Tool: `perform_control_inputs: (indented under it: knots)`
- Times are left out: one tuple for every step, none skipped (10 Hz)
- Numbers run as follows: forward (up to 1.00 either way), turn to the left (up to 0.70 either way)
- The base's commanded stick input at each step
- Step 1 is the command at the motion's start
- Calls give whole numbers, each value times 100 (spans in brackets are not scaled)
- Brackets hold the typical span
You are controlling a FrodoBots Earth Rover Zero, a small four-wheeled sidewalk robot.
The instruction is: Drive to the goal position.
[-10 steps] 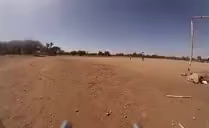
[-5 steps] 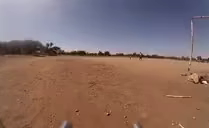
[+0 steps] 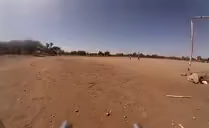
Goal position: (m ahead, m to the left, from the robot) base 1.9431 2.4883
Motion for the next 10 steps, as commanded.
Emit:
perform_control_inputs:
  knots:
    - [0,45]
    - [0,45]
    - [0,45]
    - [0,45]
    - [0,45]
    - [0,45]
    - [0,45]
    - [0,45]
    - [0,0]
    - [0,0]
